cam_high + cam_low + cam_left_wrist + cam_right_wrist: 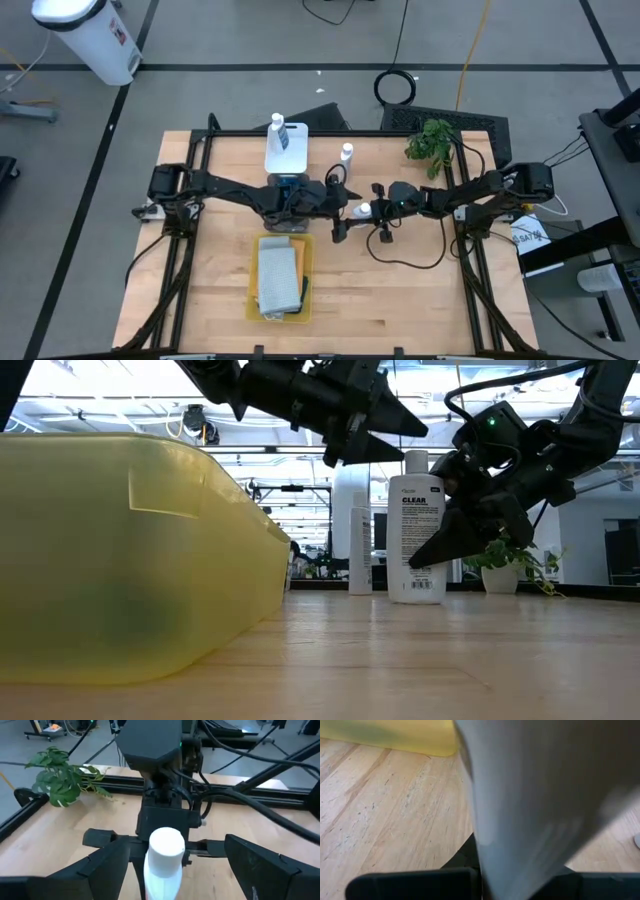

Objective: Pick & Place Kitchen Items
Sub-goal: Put the white plastic restorer bottle into the white bin

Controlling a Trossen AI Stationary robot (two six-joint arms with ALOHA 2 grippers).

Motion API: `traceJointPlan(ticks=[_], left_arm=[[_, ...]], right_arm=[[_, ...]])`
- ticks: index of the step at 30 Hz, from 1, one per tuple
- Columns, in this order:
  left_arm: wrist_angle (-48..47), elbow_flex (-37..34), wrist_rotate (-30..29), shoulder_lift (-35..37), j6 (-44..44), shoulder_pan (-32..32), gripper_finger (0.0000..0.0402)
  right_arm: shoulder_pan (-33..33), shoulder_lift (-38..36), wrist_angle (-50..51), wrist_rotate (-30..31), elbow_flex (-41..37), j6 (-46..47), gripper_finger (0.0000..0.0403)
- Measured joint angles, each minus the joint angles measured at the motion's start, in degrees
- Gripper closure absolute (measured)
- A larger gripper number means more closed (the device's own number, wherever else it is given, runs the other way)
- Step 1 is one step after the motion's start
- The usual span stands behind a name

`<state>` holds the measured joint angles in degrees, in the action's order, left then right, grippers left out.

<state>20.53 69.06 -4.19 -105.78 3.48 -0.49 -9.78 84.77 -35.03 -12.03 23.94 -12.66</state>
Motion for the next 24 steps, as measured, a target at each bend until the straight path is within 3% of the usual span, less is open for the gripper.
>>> traceJointPlan(ticks=[19, 24], left_arm=[[3.7, 0.7, 1.1, -3.8, -1.1, 1.7, 0.0076], [3.6, 0.7, 4.6, -3.3, -0.4, 2.0, 0.0100]], right_arm=[[0.0, 0.0, -0.1, 0.0, 0.0, 0.0, 0.0362], [0.0, 0.0, 0.0, 0.0, 0.0, 0.0, 0.0362]])
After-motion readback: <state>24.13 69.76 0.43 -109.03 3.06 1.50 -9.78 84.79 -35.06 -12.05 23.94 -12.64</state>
